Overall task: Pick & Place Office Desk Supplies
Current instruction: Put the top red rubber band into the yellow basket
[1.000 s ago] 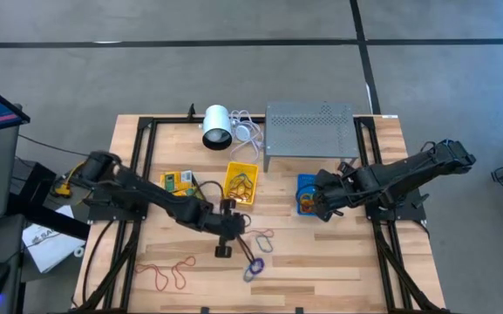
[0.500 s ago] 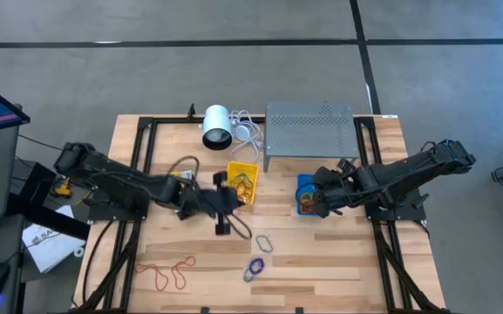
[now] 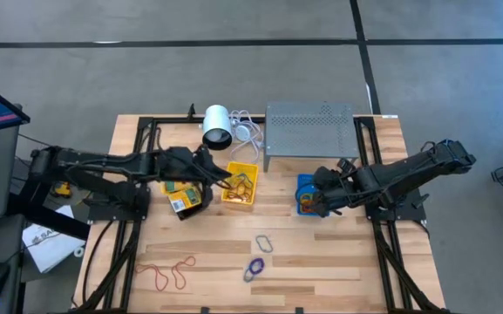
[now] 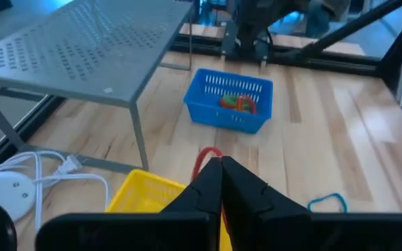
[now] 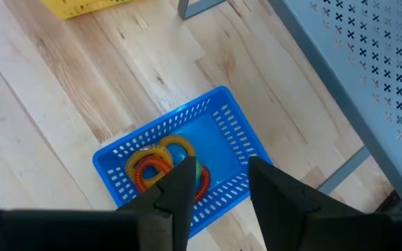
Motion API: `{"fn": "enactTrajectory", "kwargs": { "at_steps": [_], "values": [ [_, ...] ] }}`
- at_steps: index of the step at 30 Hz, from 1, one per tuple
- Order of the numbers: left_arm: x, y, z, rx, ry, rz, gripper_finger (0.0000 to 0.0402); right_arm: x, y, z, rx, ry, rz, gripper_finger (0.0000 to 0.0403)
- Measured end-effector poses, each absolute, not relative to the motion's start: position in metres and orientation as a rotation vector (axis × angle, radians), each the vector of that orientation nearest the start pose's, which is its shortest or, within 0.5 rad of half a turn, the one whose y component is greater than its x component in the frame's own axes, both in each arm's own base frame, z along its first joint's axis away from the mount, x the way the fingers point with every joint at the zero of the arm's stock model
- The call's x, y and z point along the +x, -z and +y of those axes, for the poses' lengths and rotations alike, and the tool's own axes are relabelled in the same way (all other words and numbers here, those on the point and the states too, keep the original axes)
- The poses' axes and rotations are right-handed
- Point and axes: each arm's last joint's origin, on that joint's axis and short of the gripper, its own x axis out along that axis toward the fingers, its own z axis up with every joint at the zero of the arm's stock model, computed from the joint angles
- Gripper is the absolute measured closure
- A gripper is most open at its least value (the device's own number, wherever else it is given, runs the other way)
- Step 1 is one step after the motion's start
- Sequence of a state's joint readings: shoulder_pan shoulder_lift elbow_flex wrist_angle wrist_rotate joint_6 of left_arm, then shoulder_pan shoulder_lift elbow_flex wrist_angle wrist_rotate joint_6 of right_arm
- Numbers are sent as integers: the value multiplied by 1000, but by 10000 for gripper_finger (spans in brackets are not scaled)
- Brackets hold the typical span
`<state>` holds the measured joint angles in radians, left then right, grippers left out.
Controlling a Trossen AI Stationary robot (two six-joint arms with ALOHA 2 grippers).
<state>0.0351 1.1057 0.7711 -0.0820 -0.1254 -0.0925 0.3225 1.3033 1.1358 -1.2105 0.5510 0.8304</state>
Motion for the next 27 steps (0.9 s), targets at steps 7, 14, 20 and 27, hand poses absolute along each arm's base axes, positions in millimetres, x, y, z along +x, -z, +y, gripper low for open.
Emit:
{"fn": "enactTrajectory", "kwargs": {
  "at_steps": [7, 14, 20, 27],
  "values": [
    [239, -275, 26, -105, -140, 391, 401, 214, -286, 51, 143, 683, 1049, 276],
    [243, -269, 31, -113, -137, 416, 401, 216, -286, 49, 143, 680, 1042, 276],
    [243, -269, 31, -113, -135, 411, 401, 216, -286, 49, 144, 679, 1042, 276],
    [243, -269, 31, -114, -135, 412, 401, 216, -286, 49, 142, 678, 1042, 276]
  ]
}}
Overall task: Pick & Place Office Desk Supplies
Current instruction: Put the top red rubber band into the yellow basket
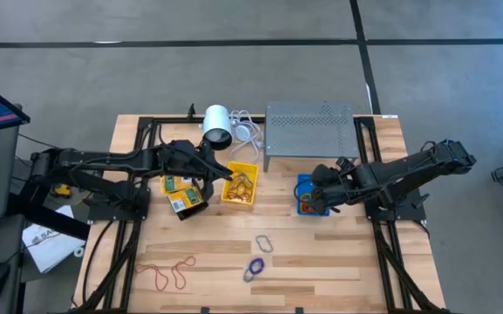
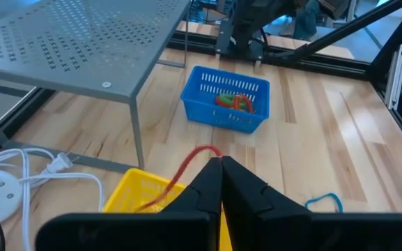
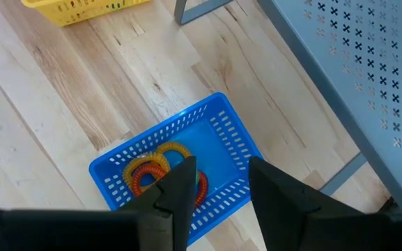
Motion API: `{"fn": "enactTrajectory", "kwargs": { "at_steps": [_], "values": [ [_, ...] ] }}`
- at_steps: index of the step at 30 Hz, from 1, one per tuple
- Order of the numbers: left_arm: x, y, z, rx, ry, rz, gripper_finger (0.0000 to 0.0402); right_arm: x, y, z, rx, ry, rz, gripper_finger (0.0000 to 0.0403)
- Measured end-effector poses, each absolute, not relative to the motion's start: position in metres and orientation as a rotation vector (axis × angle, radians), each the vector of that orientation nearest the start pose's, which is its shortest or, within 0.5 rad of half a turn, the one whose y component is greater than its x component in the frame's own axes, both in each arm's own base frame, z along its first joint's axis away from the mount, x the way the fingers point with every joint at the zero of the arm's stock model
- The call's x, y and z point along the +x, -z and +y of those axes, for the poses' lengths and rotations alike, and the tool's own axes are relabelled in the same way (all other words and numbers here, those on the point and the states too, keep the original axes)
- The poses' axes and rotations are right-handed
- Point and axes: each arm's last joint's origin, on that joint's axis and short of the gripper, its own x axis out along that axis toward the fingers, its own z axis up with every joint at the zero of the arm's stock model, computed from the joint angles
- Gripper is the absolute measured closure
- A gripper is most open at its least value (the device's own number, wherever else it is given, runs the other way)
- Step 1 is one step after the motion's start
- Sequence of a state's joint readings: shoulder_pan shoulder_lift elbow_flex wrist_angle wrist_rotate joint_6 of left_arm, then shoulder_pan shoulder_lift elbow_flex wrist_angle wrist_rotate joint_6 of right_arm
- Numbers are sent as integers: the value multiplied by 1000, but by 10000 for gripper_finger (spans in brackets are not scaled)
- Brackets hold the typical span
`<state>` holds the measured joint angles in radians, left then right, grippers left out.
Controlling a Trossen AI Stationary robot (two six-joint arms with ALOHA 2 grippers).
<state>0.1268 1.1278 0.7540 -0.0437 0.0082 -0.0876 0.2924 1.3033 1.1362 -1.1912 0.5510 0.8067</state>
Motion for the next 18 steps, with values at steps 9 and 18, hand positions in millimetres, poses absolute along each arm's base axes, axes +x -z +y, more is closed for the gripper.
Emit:
{"fn": "enactTrajectory", "kwargs": {
  "at_steps": [9, 18],
  "values": [
    [243, -269, 31, -120, -136, 412, 401, 216, -286, 49, 142, 676, 1041, 276],
    [245, -266, 31, -121, -137, 432, 401, 217, -286, 50, 145, 674, 1036, 276]
  ]
}}
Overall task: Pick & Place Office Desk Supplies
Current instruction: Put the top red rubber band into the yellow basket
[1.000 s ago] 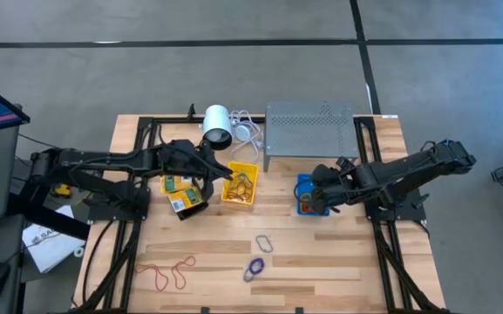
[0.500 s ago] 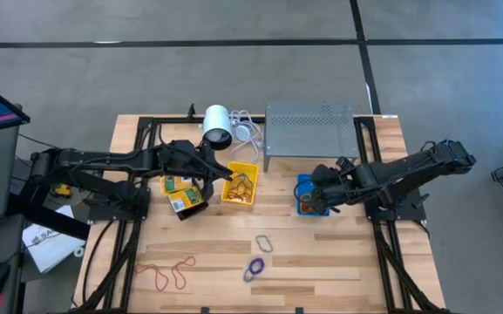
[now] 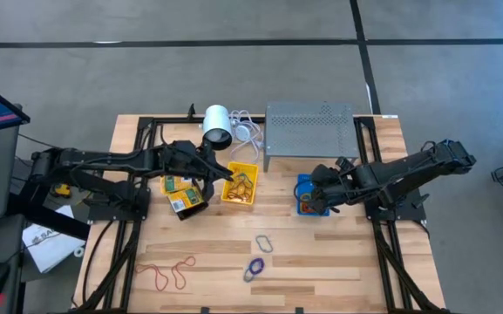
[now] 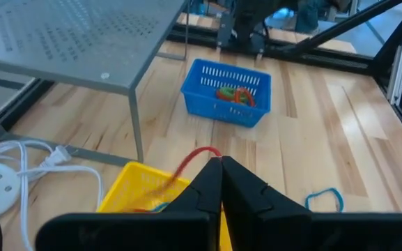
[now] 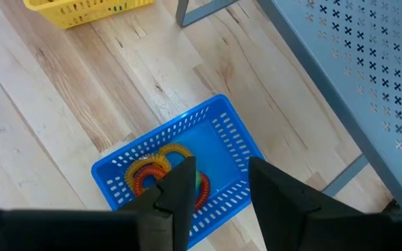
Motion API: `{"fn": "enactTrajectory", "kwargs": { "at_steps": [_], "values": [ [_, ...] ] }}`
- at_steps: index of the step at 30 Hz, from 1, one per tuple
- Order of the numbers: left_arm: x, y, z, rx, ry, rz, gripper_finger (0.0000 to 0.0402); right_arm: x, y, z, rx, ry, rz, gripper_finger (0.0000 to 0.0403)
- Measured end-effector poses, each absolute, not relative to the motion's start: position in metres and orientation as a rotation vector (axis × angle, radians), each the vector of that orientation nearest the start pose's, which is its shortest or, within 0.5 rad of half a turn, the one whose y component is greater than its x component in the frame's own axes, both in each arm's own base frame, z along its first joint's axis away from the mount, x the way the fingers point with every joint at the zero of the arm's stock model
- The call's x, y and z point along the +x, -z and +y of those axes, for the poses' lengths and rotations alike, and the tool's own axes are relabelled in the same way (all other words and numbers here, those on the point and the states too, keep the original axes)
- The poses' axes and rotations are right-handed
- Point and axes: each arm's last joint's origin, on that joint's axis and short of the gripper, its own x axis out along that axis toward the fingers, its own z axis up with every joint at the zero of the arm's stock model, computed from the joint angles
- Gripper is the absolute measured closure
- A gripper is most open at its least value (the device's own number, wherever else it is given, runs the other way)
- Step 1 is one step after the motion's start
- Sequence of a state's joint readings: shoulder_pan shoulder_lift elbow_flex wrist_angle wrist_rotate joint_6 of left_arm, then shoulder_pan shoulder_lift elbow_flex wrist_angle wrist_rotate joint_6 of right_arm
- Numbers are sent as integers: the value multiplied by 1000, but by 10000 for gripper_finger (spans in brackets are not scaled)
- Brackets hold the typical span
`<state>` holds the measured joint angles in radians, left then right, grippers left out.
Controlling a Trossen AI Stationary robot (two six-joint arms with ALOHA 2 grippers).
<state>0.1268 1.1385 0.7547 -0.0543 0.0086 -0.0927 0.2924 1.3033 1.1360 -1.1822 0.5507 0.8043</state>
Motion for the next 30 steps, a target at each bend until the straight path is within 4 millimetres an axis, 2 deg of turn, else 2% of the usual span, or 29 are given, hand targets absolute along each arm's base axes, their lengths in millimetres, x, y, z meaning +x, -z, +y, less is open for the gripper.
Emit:
{"fn": "enactTrajectory", "kwargs": {
  "at_steps": [9, 18, 21, 24, 30],
  "values": [
    [252, -254, 32, -124, -142, 490, 401, 219, -287, 51, 156, 664, 1022, 276],
    [273, -214, 35, -123, -178, 654, 384, 220, -287, 54, 168, 643, 1001, 276],
    [278, -201, 36, -112, -178, 704, 357, 220, -288, 58, 168, 625, 992, 276],
    [280, -197, 36, -96, -173, 718, 314, 222, -288, 62, 176, 605, 971, 276],
    [279, -207, 39, -90, -221, 660, 221, 233, -293, 69, 277, 516, 887, 276]
  ]
}}
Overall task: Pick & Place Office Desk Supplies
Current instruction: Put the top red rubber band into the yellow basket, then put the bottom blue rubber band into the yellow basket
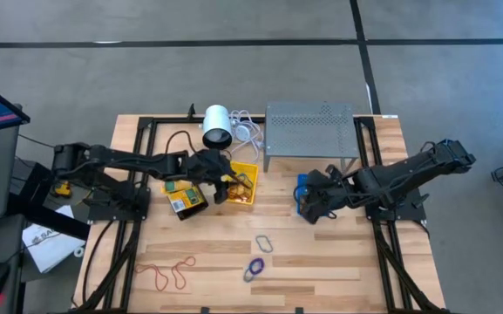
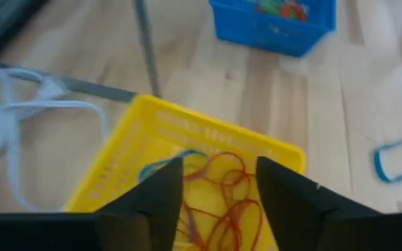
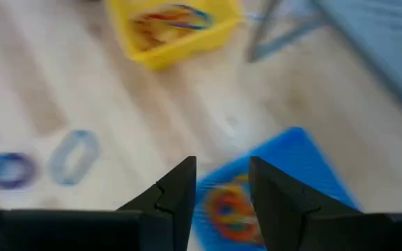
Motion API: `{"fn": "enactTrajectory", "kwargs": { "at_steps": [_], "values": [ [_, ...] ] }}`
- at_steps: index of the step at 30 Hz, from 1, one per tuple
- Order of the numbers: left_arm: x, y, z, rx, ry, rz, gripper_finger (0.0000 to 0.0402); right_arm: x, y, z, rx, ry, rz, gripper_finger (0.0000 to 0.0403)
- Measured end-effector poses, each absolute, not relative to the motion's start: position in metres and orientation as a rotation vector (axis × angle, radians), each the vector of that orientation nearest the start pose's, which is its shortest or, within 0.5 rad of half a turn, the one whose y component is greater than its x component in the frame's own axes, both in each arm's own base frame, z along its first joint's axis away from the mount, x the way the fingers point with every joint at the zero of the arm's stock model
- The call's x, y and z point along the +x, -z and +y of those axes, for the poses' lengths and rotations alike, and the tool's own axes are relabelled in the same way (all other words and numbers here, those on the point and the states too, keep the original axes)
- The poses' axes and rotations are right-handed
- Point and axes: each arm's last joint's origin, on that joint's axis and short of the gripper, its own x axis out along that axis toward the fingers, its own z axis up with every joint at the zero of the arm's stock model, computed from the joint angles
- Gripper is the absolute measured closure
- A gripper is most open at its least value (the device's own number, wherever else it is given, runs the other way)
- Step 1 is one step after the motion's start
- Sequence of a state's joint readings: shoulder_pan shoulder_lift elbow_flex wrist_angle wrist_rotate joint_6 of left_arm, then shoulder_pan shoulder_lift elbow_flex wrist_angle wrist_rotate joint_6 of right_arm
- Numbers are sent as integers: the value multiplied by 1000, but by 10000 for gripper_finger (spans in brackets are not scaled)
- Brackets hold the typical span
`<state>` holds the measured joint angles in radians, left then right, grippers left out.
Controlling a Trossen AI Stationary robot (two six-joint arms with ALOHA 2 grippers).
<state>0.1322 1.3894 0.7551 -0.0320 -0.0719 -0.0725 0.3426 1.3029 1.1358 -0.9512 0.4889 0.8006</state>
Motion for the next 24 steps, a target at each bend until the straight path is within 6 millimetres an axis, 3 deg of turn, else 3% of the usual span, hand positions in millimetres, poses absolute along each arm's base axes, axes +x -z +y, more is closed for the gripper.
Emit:
{"fn": "enactTrajectory", "kwargs": {
  "at_steps": [6, 15, 24],
  "values": [
    [269, -230, 38, -135, -266, 555, 189, 254, -293, 90, 408, 260, 849, 276],
    [245, -271, 12, -168, -85, 386, 209, 283, -274, 127, 524, 41, 833, 276],
    [225, -244, -11, -189, -2, 440, 233, 315, -222, 165, 619, 12, 878, 274]
  ]
}}
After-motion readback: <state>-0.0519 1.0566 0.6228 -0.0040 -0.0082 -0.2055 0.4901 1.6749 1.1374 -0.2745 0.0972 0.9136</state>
